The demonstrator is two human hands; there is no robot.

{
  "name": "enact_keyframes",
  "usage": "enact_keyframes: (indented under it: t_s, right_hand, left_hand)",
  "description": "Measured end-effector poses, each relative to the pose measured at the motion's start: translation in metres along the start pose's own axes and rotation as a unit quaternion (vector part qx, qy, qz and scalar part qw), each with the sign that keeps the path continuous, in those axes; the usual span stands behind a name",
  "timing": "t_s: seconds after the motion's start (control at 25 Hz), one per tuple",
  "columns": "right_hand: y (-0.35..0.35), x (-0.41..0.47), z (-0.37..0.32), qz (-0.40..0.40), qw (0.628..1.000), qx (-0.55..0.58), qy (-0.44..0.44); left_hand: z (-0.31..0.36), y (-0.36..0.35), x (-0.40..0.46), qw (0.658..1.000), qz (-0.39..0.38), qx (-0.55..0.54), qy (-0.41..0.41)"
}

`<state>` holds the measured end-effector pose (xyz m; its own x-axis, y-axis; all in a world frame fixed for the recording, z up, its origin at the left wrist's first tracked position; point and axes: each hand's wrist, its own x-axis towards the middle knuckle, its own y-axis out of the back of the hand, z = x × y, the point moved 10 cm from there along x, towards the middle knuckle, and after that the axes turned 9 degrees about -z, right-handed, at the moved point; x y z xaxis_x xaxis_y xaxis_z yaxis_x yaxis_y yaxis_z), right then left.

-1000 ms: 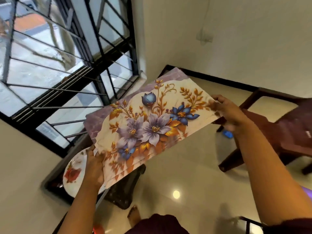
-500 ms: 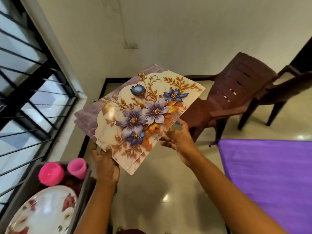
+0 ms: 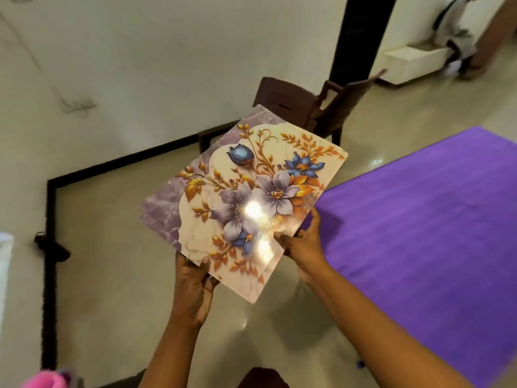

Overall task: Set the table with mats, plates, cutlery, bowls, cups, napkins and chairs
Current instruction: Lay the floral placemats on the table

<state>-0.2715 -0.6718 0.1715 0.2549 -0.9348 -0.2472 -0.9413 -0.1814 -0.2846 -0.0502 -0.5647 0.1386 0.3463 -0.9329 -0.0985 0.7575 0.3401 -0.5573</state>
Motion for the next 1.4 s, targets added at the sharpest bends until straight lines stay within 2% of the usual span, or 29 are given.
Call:
enact_keyframes:
  t_s: [0.2, 0.36, 0.44, 0.52, 0.6, 0.76, 0.92, 1.04, 1.16, 1.4]
  right_hand:
    - [0.068, -0.028, -0.021, 0.080, 0.996, -0.011, 0.023]
    - [0.113, -0.063, -0.028, 0.101, 0.993, -0.048, 0.032]
    - [0.137, -0.084, -0.028, 0.121, 0.991, -0.032, 0.036]
    - [0.156, -0.102, -0.023, 0.161, 0.986, 0.003, 0.029]
    - [0.175, -0.126, -0.013, 0.234, 0.972, 0.024, 0.018]
    - [0.211, -0.169, 0.010, 0.384, 0.923, 0.027, -0.004]
    - [0.247, -0.189, 0.022, 0.446, 0.895, 0.000, -0.013]
    - [0.276, -0.197, 0.024, 0.475, 0.880, -0.015, -0.008]
    - [0.308, -0.202, 0.032, 0.491, 0.871, -0.024, -0.018]
    - [0.389, -0.228, 0.062, 0.526, 0.848, 0.000, -0.073]
  left_hand:
    - [-0.043, -0.050, 0.014, 0.981, -0.125, -0.012, 0.150]
    - [-0.090, -0.088, -0.003, 0.938, -0.159, -0.043, 0.304]
    - [-0.111, -0.105, -0.016, 0.917, -0.186, -0.038, 0.352]
    - [-0.123, -0.119, -0.021, 0.907, -0.215, -0.015, 0.361]
    - [-0.135, -0.131, -0.026, 0.898, -0.248, 0.025, 0.363]
    - [-0.149, -0.150, -0.037, 0.873, -0.306, 0.064, 0.374]
    - [-0.156, -0.181, -0.050, 0.842, -0.362, 0.064, 0.395]
    - [-0.170, -0.197, -0.054, 0.835, -0.361, 0.053, 0.412]
    - [-0.184, -0.213, -0.061, 0.838, -0.354, 0.058, 0.411]
    - [-0.191, -0.226, -0.029, 0.886, -0.290, 0.074, 0.355]
